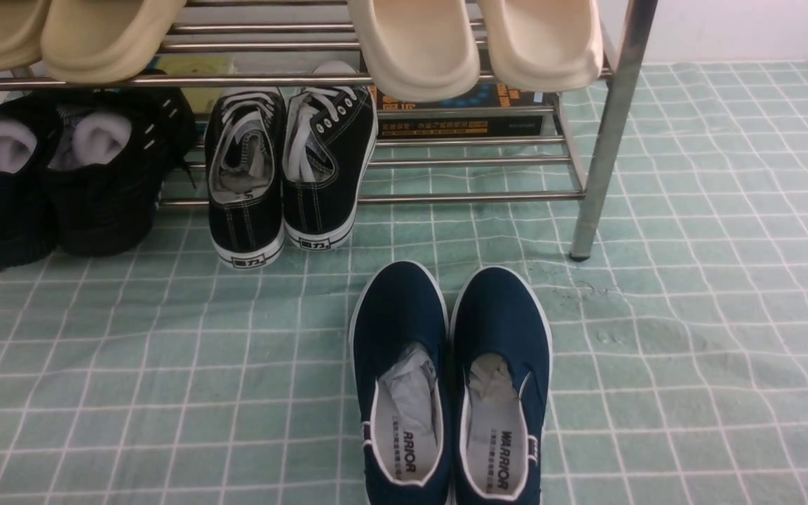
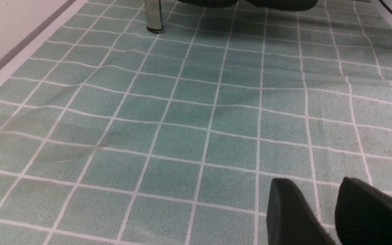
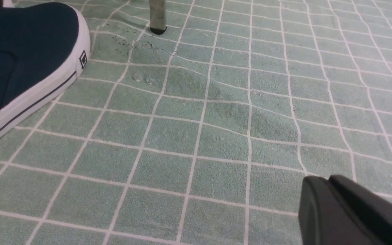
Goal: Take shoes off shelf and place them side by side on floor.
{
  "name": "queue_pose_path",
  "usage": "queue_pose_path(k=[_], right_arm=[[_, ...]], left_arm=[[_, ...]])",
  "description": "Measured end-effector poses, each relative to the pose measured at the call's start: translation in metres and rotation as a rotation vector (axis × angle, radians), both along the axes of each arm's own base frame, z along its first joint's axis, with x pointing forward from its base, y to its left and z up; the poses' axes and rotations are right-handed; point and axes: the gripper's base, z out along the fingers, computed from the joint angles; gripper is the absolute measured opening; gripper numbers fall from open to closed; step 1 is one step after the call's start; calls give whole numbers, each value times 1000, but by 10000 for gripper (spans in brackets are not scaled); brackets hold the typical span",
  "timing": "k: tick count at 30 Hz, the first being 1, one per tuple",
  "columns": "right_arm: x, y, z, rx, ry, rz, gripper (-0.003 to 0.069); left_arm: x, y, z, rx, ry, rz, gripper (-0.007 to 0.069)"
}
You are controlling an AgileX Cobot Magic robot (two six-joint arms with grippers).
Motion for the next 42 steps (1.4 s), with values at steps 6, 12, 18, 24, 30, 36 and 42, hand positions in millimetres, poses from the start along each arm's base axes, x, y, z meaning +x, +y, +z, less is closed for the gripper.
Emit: queue_pose_path(k=[6, 12, 18, 24, 30, 36, 42], right_arm=[[0, 0, 0, 0, 0, -1, 62], [0, -3, 0, 0, 0, -54, 76], [0, -4, 0, 0, 0, -84, 84], [0, -3, 0, 0, 0, -67, 91], [0, -3, 0, 0, -1, -66, 95], [0, -3, 0, 0, 0, -66, 95], [0, -3, 0, 0, 0, -66, 101]], left_arm=[[0, 0, 0, 0, 0, 0, 239], [0, 0, 0, 0, 0, 0, 239], [0, 0, 0, 0, 0, 0, 239], [0, 0, 0, 0, 0, 0, 242], [0, 0, 0, 0, 0, 0, 242], [0, 0, 0, 0, 0, 0, 242], [0, 0, 0, 0, 0, 0, 242]])
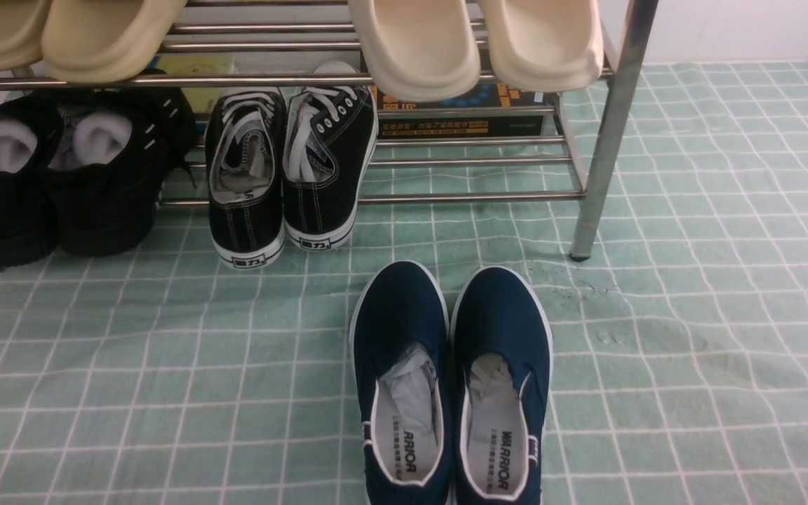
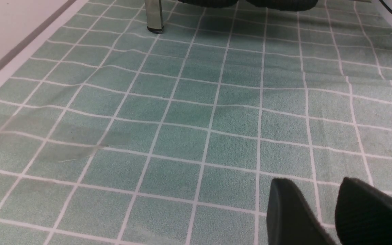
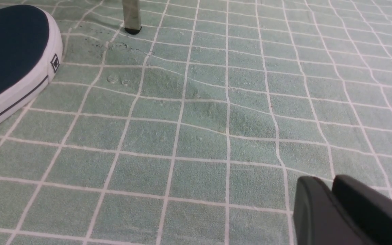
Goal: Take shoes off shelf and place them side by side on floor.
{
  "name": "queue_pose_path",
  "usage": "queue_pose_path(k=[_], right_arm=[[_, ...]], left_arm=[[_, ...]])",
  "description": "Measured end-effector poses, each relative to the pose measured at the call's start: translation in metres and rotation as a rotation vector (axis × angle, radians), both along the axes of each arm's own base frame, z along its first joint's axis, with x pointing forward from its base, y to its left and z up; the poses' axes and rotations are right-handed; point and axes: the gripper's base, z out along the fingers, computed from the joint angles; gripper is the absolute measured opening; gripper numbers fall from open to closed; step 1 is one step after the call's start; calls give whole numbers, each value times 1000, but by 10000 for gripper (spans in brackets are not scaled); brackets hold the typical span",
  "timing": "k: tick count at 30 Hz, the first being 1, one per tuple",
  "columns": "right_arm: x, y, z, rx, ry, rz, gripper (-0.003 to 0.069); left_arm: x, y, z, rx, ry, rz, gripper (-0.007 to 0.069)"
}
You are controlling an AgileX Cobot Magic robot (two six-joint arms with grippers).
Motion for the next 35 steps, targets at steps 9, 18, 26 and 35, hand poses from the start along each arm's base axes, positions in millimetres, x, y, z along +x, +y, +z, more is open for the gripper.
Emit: queue_pose_path(k=[9, 18, 26, 35], right_arm=[[0, 0, 0, 0, 0, 0, 108], [0, 0, 0, 0, 0, 0, 119], [0, 0, 0, 0, 0, 0, 131], [0, 0, 0, 0, 0, 0, 136]], left_arm=[[0, 0, 0, 0, 0, 0, 242], [0, 0, 0, 0, 0, 0, 242], [0, 0, 0, 0, 0, 0, 242], [0, 0, 0, 0, 0, 0, 242]])
